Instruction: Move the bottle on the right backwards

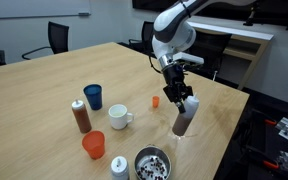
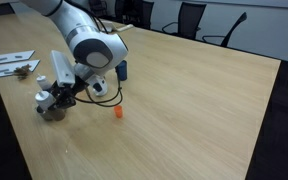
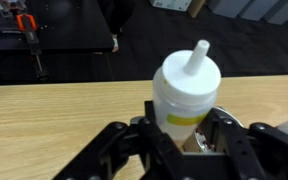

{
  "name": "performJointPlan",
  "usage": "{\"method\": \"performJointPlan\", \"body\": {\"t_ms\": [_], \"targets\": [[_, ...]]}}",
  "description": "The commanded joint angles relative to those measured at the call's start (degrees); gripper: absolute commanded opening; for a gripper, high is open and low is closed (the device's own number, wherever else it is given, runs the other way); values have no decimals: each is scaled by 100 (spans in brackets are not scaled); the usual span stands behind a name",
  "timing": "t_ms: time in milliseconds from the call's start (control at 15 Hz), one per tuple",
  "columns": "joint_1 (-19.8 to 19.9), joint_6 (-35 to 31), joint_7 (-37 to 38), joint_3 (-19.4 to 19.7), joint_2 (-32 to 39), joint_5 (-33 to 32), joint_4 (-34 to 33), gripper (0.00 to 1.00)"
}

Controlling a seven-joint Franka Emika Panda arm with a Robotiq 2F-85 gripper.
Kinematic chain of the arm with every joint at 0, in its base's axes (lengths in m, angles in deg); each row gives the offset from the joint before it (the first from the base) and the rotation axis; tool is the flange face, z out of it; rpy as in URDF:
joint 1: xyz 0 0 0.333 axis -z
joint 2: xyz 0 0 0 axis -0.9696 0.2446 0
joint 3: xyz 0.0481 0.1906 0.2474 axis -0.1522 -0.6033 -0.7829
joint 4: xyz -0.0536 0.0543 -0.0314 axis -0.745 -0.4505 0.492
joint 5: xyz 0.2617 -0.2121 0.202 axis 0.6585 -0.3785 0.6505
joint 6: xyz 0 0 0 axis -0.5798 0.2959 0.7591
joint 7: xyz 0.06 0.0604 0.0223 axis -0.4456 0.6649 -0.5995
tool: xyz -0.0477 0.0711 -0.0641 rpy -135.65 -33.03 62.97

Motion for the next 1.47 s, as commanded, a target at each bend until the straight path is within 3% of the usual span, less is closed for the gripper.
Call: {"method": "performJointPlan", "body": {"t_ms": [0,333,1000,1133,1200,1400], "targets": [[-180,30,-76,-7,-403,-771,315,21],[-501,-79,355,9,-338,-1928,188,21],[-639,-252,809,0,188,-2186,78,21],[-631,-242,853,-1,235,-2171,39,37],[-637,-256,865,8,230,-2195,38,70],[-578,-265,818,-14,214,-2106,4,80]]}}
